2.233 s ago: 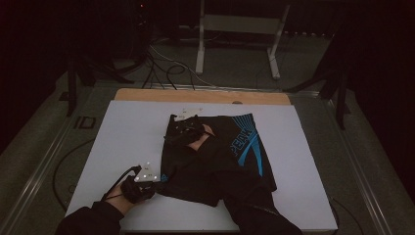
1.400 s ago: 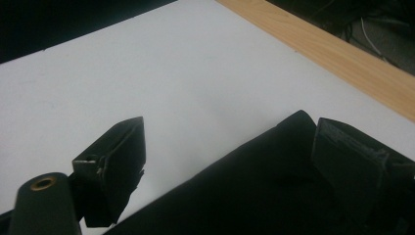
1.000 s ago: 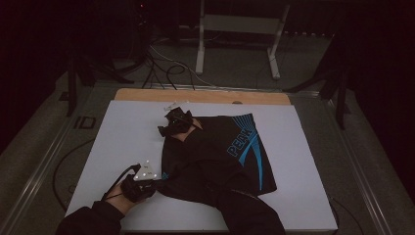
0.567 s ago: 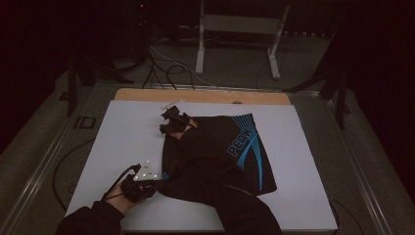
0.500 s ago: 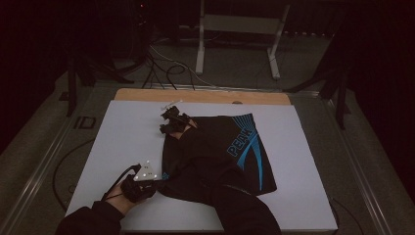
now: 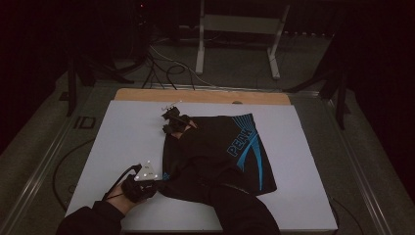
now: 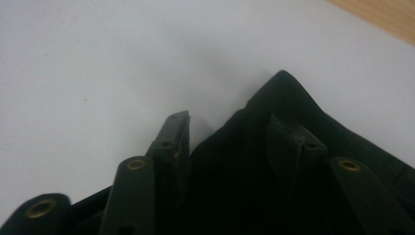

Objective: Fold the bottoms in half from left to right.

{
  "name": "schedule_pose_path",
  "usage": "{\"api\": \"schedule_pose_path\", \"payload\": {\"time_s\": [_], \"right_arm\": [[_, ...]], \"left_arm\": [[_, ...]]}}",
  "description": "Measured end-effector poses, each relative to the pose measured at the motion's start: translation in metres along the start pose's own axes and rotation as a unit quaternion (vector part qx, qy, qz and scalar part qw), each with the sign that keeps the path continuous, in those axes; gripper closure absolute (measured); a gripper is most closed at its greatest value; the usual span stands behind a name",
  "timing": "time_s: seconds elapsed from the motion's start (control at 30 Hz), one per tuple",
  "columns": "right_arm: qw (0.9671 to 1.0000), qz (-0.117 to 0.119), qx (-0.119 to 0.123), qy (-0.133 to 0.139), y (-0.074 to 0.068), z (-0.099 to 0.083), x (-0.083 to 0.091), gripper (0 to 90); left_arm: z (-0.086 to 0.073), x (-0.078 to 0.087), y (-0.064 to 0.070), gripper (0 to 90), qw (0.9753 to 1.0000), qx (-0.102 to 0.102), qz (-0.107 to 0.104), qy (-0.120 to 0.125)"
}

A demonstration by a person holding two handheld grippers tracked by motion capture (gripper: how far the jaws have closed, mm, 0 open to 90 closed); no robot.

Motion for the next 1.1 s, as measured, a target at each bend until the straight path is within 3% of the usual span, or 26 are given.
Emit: {"api": "schedule_pose_path", "payload": {"time_s": [0.2,0.3,0.37,0.5,0.77,0.93,1.1], "right_arm": [[0.9998,-0.018,0.007,-0.007,0.0,-0.001,0.0,60.6],[0.9994,-0.031,0.01,-0.009,0.001,-0.001,0.0,69.1],[0.9994,-0.033,0.01,-0.008,0.002,-0.002,0.0,71.3],[0.9992,-0.034,0.016,-0.012,0.004,-0.003,0.002,84.3],[0.9993,-0.03,0.023,-0.005,0.004,-0.003,0.007,87.7],[0.9995,-0.016,0.027,0.007,0.006,-0.001,0.014,88.0],[0.9991,-0.022,0.034,0.015,0.01,0.0,0.02,88.1]], "left_arm": [[0.0,0.0,0.0,86.3,1.0,-0.002,0.001,-0.001],[0.0,0.0,0.001,86.3,1.0,-0.001,0.001,0.0],[0.0,0.0,0.001,86.4,1.0,-0.001,0.0,0.0],[0.001,0.0,0.001,86.3,1.0,0.0,0.0,0.0],[0.001,0.0,0.002,86.4,1.0,0.004,-0.005,0.002],[0.003,0.001,0.003,86.4,1.0,0.002,-0.008,0.005],[0.004,0.002,0.005,86.4,0.9999,0.001,-0.009,0.007]]}}
Point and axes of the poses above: each handheld gripper's, and its own axes: x roughly backward along the jaws, z roughly out of its top, y roughly to its right, the point moved 4 cm from there along -x, roughly forward along the jaws, and after that the axes turned 11 degrees about x, right-handed, at the moved point
